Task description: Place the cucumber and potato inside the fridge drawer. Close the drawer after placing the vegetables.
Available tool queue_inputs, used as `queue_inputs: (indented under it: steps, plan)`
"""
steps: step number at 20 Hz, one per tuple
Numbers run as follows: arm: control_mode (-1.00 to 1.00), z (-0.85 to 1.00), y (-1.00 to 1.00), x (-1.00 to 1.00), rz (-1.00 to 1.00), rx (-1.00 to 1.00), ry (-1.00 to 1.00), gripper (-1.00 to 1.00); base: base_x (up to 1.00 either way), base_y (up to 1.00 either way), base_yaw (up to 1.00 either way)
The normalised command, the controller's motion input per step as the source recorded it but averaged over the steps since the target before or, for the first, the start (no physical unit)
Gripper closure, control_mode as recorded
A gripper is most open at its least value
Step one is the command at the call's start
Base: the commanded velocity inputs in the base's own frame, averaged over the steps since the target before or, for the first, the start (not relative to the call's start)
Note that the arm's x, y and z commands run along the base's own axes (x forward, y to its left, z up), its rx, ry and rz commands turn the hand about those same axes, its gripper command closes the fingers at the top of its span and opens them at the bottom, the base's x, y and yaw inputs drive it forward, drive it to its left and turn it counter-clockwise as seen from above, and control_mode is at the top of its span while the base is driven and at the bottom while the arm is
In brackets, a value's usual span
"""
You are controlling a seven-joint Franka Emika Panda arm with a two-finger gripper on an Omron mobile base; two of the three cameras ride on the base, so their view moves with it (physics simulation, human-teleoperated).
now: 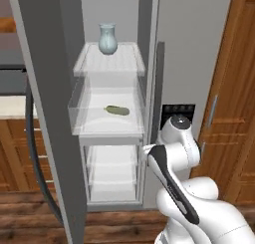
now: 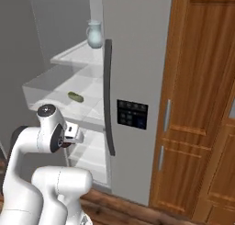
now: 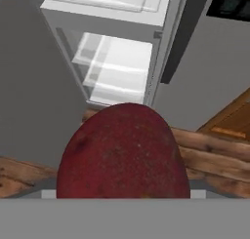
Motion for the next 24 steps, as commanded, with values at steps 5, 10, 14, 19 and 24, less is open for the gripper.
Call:
queue_inputs:
  steps: [5, 10, 14, 19, 24]
  plan:
    - [1.0, 0.0, 0.0, 0.0, 0.0, 0.0, 0.0, 1.0, 0.56, -0.07, 0.4]
    - [1.0, 0.0, 0.0, 0.0, 0.0, 0.0, 0.0, 1.0, 0.36, -0.06, 0.4]
    - [1.0, 0.0, 0.0, 0.0, 0.0, 0.0, 0.0, 1.0, 0.14, -0.01, 0.29]
    - [1.0, 0.0, 0.0, 0.0, 0.0, 0.0, 0.0, 1.0, 0.34, 0.0, 0.24]
    - [1.0, 0.0, 0.0, 0.0, 0.0, 0.0, 0.0, 1.0, 0.45, 0.0, 0.22]
